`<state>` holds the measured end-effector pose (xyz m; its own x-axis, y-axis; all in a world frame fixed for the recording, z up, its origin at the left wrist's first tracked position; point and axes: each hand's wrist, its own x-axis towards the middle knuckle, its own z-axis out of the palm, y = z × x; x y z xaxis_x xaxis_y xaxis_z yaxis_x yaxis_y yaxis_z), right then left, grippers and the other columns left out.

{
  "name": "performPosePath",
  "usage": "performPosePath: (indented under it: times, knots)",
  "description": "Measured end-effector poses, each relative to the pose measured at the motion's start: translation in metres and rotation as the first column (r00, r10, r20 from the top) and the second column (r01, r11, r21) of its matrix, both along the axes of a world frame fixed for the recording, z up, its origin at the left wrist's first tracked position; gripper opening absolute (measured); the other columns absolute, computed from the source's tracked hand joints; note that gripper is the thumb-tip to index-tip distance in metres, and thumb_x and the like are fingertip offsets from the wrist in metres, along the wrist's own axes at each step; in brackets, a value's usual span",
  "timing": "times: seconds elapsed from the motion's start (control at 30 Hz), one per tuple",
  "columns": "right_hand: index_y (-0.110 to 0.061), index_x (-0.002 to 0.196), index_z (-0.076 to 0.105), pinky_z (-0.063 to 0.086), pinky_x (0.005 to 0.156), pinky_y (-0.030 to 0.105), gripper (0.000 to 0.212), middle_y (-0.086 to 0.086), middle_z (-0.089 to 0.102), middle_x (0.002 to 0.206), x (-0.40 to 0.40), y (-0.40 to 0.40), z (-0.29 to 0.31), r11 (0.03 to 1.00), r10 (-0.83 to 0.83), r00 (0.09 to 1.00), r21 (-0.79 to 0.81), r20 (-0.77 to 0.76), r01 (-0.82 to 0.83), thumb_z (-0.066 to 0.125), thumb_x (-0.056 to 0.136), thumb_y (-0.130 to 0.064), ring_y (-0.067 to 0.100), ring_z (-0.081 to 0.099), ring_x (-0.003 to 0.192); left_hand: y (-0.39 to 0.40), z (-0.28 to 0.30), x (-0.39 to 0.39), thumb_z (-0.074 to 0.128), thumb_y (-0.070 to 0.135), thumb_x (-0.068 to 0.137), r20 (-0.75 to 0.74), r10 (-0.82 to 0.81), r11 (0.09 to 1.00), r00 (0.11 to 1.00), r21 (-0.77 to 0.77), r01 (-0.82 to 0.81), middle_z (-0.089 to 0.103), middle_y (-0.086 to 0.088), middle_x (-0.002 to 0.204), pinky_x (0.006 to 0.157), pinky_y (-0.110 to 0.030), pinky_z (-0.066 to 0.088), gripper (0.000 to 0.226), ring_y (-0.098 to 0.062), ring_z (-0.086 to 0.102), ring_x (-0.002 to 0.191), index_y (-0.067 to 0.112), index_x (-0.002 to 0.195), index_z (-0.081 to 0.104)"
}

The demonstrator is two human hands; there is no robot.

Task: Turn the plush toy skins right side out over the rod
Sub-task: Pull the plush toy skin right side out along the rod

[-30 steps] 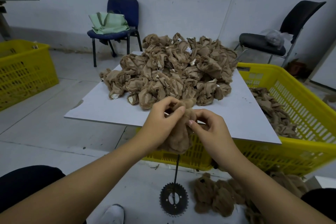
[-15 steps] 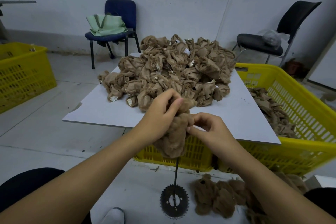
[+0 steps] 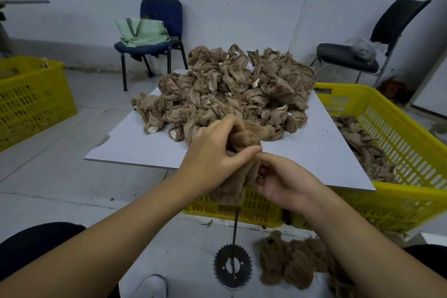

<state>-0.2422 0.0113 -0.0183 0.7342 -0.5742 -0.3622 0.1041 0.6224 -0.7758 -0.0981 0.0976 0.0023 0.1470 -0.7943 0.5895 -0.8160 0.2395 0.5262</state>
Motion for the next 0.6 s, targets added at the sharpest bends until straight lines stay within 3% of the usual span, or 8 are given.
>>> performPosePath:
  times: [0.07, 0.17, 0.23, 0.3, 0.37, 0.43, 0.5, 0.6]
  knots:
    - [0.003, 0.093, 0.078, 0.059, 0.066, 0.026, 0.021, 0.016, 0.074, 0.091, -0.001, -0.001, -0.002, 0.999, -0.027, 0.998, 0.033, 0.060, 0.025, 0.070, 0.074, -0.005, 0.018, 0.074, 0.077, 0.003, 0.000, -0.001, 0.060, 0.066, 0.081, 0.053, 0.117, 0.986, 0.992, 0.109, -0.123, 0.056, 0.017, 0.085, 0.076, -0.038, 0.046, 0.044, -0.007, 0.054, 0.085, 0.025, 0.094, 0.054]
    - [0.009, 0.102, 0.071, 0.058, 0.064, 0.024, 0.027, 0.016, 0.075, 0.089, -0.001, 0.001, -0.005, 0.997, -0.048, 0.990, 0.063, 0.133, 0.040, 0.065, 0.077, 0.002, 0.015, 0.073, 0.074, 0.005, -0.003, -0.003, 0.058, 0.067, 0.084, 0.093, 0.134, 0.949, 0.987, 0.274, -0.155, 0.066, 0.013, 0.095, 0.086, -0.044, 0.051, 0.046, -0.010, 0.060, 0.095, 0.024, 0.099, 0.065]
    - [0.008, 0.100, 0.070, 0.060, 0.067, 0.025, 0.025, 0.014, 0.075, 0.085, 0.000, 0.002, -0.005, 0.997, -0.063, 0.986, 0.051, 0.158, 0.055, 0.065, 0.077, 0.002, 0.015, 0.074, 0.075, 0.007, -0.003, -0.004, 0.060, 0.059, 0.087, 0.070, 0.134, 0.962, 0.989, 0.231, -0.147, 0.066, 0.008, 0.094, 0.087, -0.044, 0.050, 0.041, -0.013, 0.059, 0.094, 0.020, 0.097, 0.066]
    - [0.005, 0.096, 0.076, 0.061, 0.077, 0.028, 0.028, 0.019, 0.074, 0.104, 0.000, 0.002, -0.004, 0.996, -0.085, 0.982, 0.027, 0.169, 0.082, 0.071, 0.070, -0.003, 0.021, 0.074, 0.093, 0.009, 0.000, -0.006, 0.066, 0.048, 0.088, 0.038, 0.109, 0.983, 0.993, 0.144, -0.114, 0.064, 0.006, 0.091, 0.086, -0.043, 0.049, 0.034, -0.014, 0.058, 0.091, 0.016, 0.096, 0.066]
    - [0.000, 0.092, 0.079, 0.060, 0.078, 0.028, 0.025, 0.018, 0.073, 0.109, 0.001, 0.001, -0.005, 0.995, -0.091, 0.979, -0.010, 0.182, 0.095, 0.073, 0.069, -0.006, 0.020, 0.073, 0.095, 0.012, 0.004, -0.006, 0.066, 0.041, 0.083, 0.009, 0.092, 0.990, 0.996, 0.106, -0.092, 0.062, 0.008, 0.086, 0.083, -0.041, 0.048, 0.027, -0.013, 0.056, 0.087, 0.015, 0.091, 0.065]
    - [-0.007, 0.086, 0.080, 0.059, 0.073, 0.025, 0.017, 0.013, 0.074, 0.095, 0.000, 0.002, -0.007, 0.992, -0.082, 0.983, -0.087, 0.162, 0.097, 0.073, 0.071, -0.007, 0.015, 0.071, 0.083, 0.014, 0.006, -0.005, 0.059, 0.038, 0.077, -0.024, 0.094, 0.985, 0.995, 0.145, -0.090, 0.061, 0.008, 0.083, 0.081, -0.040, 0.047, 0.025, -0.014, 0.056, 0.084, 0.016, 0.088, 0.063]
    - [-0.012, 0.078, 0.078, 0.056, 0.066, 0.023, 0.009, 0.006, 0.063, 0.070, -0.001, 0.002, -0.010, 0.984, -0.072, 0.991, -0.156, 0.116, 0.090, 0.071, 0.077, -0.005, 0.011, 0.058, 0.066, 0.014, 0.003, -0.004, 0.056, 0.038, 0.075, -0.024, 0.098, 0.971, 0.995, 0.221, -0.090, 0.060, 0.005, 0.083, 0.077, -0.039, 0.046, 0.027, -0.018, 0.056, 0.083, 0.015, 0.088, 0.061]
    - [-0.004, 0.087, 0.075, 0.055, 0.067, 0.024, 0.012, 0.009, 0.065, 0.074, -0.003, 0.002, -0.016, 0.982, -0.101, 0.994, -0.156, 0.048, 0.107, 0.064, 0.083, 0.001, 0.010, 0.063, 0.066, 0.013, -0.004, -0.003, 0.056, 0.038, 0.075, 0.000, 0.089, 0.946, 0.996, 0.314, -0.084, 0.060, 0.004, 0.090, 0.078, -0.039, 0.046, 0.027, -0.021, 0.056, 0.087, 0.018, 0.093, 0.060]
